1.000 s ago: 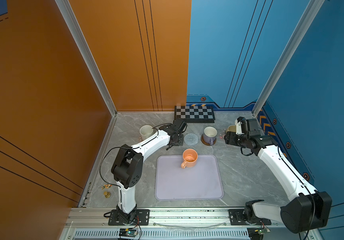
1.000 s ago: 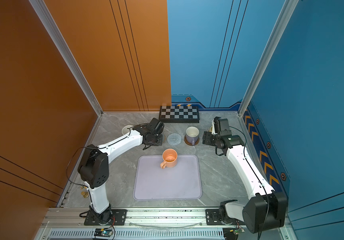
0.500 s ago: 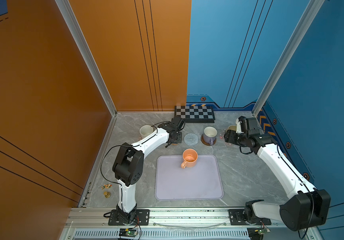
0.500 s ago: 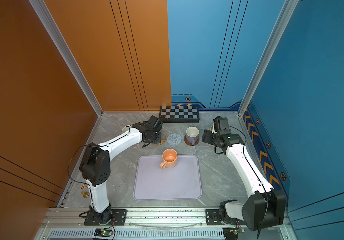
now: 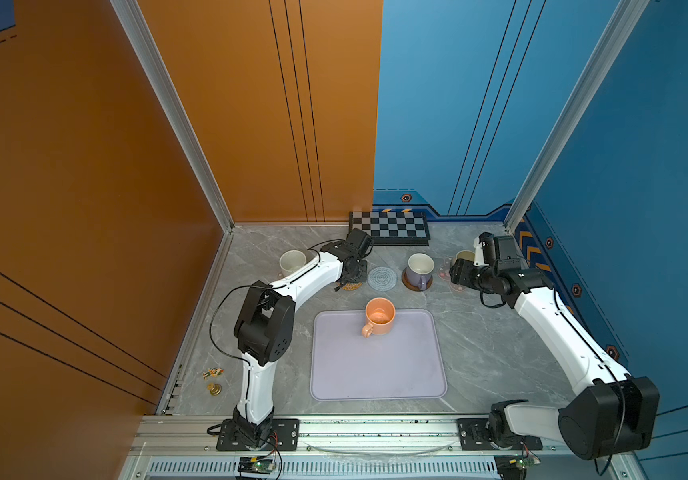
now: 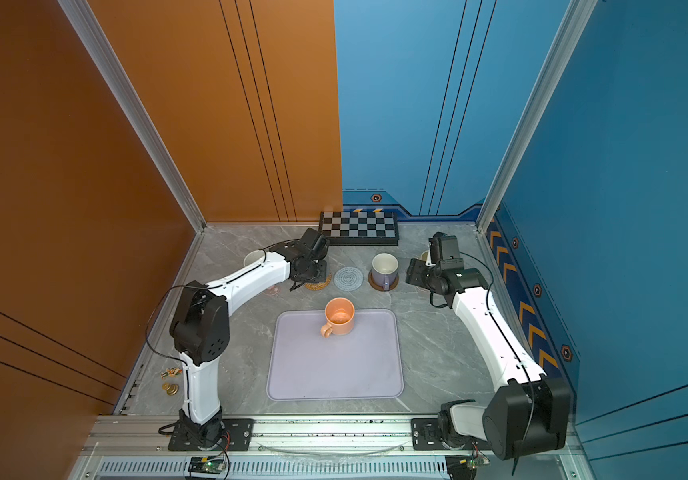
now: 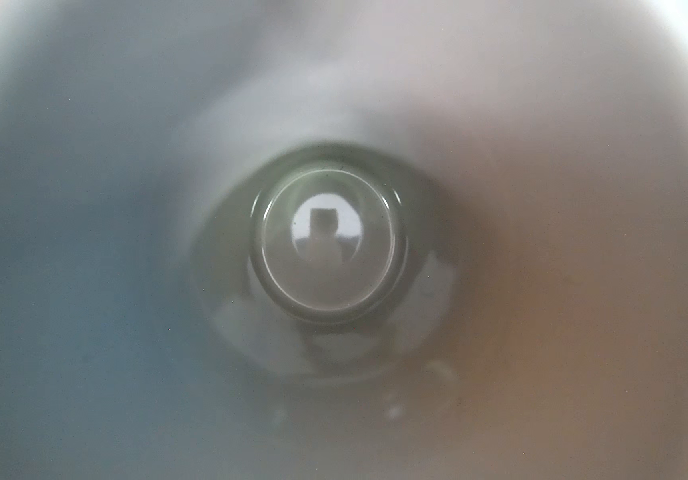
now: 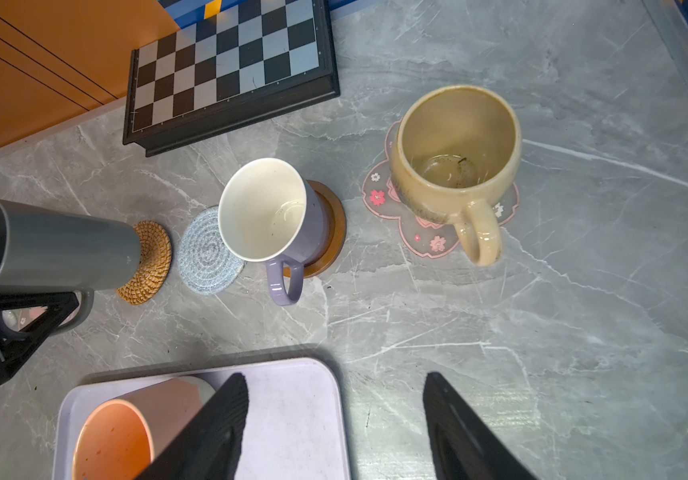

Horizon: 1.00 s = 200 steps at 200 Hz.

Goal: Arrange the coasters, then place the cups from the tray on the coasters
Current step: 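Lift the grey mug with the left gripper toward the woven rattan coaster, then lower the grey mug onto the woven rattan coaster with the left gripper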

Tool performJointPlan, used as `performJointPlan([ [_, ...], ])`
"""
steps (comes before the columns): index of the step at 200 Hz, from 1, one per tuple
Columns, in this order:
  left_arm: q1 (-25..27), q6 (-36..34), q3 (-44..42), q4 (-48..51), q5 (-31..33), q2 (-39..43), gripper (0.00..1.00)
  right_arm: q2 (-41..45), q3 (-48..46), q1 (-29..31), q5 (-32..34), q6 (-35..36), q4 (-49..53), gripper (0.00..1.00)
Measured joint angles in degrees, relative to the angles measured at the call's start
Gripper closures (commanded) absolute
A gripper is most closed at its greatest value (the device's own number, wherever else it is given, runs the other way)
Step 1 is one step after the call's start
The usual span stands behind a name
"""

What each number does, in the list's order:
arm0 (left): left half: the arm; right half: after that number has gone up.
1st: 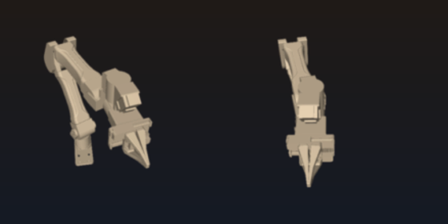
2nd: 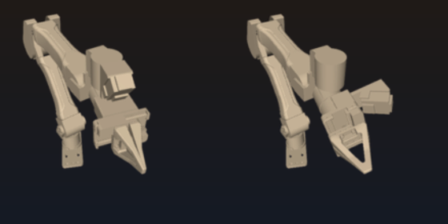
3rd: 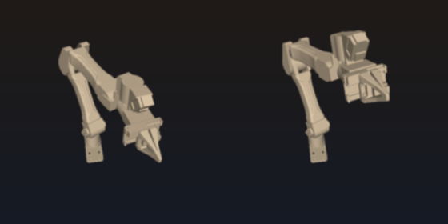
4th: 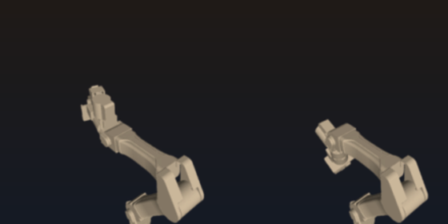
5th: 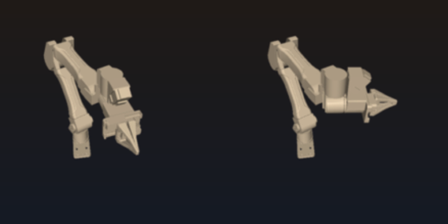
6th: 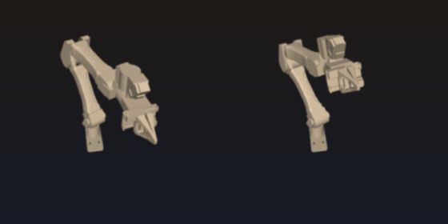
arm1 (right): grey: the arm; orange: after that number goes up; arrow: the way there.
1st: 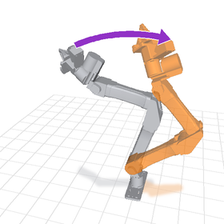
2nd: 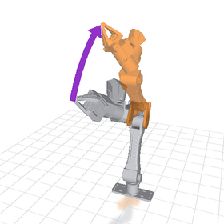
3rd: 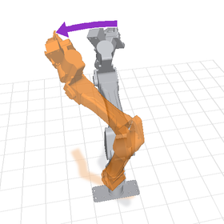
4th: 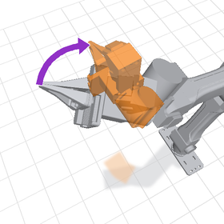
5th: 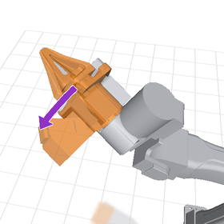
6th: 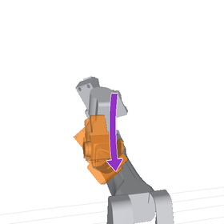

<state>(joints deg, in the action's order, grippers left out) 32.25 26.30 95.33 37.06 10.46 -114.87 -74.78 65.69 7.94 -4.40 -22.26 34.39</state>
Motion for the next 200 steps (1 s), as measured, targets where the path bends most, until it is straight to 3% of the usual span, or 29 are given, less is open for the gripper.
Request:
performJointPlan([
  [200, -0.85, -1.46, 1.03, 0.02, 0.48, -2.84, 1.0, 0.42, -1.81, -2.4, -2.99, 0.37, -0.59, 0.31],
])
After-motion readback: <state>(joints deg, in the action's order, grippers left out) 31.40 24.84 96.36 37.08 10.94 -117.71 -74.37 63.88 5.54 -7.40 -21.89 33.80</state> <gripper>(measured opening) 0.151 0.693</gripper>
